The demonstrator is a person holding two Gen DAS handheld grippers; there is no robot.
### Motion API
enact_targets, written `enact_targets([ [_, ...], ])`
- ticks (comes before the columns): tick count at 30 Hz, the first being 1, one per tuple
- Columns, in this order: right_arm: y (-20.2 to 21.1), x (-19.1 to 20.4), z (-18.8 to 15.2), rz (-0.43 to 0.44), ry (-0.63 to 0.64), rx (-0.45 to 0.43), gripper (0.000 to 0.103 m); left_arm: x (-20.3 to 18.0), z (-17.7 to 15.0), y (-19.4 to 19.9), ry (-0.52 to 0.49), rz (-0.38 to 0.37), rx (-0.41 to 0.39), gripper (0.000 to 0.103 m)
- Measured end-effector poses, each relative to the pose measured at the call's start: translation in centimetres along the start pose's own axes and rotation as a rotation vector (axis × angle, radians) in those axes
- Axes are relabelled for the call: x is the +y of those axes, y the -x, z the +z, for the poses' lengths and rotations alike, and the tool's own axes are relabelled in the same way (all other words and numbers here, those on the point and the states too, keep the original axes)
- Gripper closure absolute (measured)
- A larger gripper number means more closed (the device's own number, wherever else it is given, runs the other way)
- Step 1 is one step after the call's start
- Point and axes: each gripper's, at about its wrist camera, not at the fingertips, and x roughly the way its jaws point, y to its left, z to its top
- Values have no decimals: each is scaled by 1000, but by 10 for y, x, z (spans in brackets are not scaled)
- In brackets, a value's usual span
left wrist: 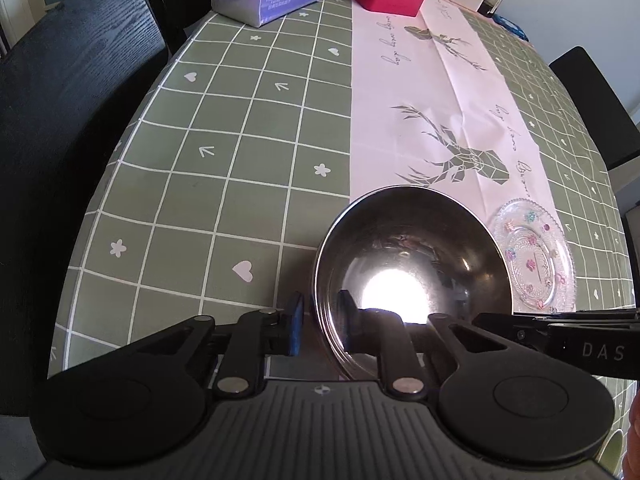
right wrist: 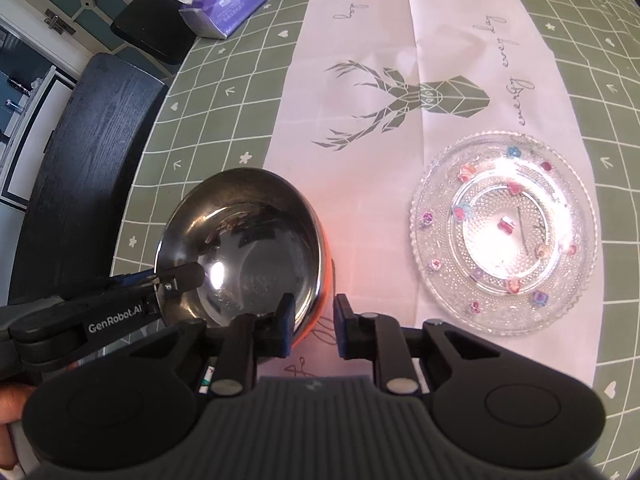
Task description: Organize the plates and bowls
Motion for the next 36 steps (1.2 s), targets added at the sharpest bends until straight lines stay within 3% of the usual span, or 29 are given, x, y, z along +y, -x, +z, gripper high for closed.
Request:
enact_targets([
  [3, 0, 1, 1, 0, -1, -3, 91, 0, 0, -1, -1, 4, -2, 93],
  [11, 12, 7, -6, 0, 18, -5, 92, -6, -5, 18, -2, 38, -1, 95],
  [17, 45, 18, -18, 1, 53, -32, 92, -14, -14, 58, 1, 41, -27, 95],
  [27, 111, 32, -75, 22, 111, -93, 92, -34, -61, 127, -27, 36, -70, 94],
  [36, 142, 30, -146, -4, 186, -87, 92, -52, -124, 164, -74, 21, -46, 92],
])
